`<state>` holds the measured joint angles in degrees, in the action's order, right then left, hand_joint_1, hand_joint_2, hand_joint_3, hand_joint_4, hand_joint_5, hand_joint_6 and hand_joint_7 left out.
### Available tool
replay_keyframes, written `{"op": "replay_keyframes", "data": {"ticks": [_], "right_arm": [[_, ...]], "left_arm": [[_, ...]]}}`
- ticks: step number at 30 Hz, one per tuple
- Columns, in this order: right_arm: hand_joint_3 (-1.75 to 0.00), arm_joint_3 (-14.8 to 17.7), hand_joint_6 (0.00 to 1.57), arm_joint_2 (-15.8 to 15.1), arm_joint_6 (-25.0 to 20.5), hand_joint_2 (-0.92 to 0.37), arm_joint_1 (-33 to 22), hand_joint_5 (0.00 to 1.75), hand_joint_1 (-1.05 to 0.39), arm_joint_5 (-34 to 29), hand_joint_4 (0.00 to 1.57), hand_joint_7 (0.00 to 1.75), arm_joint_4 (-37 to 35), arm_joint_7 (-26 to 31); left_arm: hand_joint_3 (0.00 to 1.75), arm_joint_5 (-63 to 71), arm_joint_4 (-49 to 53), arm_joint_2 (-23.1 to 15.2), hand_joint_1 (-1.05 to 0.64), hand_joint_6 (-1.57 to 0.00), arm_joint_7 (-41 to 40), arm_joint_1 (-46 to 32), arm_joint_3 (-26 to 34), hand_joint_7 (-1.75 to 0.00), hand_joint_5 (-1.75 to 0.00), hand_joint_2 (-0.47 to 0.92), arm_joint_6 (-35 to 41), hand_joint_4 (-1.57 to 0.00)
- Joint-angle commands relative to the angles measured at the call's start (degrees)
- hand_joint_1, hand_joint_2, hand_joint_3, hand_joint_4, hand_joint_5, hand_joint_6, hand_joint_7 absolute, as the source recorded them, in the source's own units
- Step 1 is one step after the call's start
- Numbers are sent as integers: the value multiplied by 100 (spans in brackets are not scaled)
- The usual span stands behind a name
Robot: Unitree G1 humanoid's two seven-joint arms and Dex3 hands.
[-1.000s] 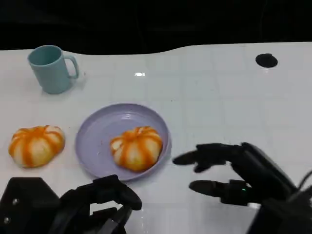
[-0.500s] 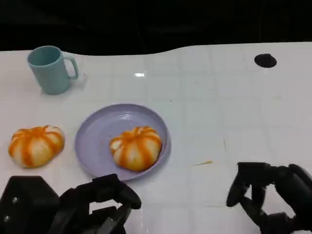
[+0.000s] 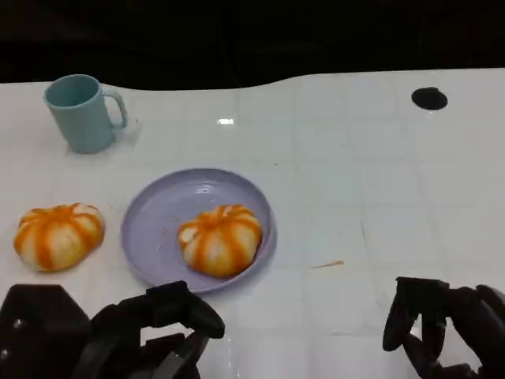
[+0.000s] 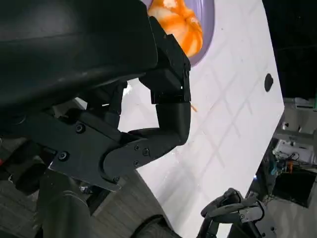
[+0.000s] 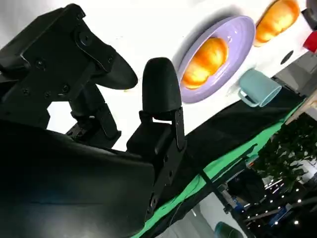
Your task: Grasp the bread from the table and place it into the plate.
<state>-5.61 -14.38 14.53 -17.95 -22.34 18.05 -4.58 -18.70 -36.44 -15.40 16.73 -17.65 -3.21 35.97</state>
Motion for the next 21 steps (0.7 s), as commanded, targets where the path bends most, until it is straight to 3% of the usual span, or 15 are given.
{"op": "replay_keyframes", "data": {"ticks": [1,21], "right_arm": [[-133,-17,81,35,-21,-33,58,175,-11,-65,92,151,-84,108],[-132,-145,84,64,-125,-31,234,175,-9,-243,91,146,-212,150]], "left_arm": [[76,31,-8,-100,-32,-61,46,-75,51,-145,-175,80,-109,-65],[76,11,5,-126,-32,-58,59,-64,72,-148,-175,80,-118,-65]]}}
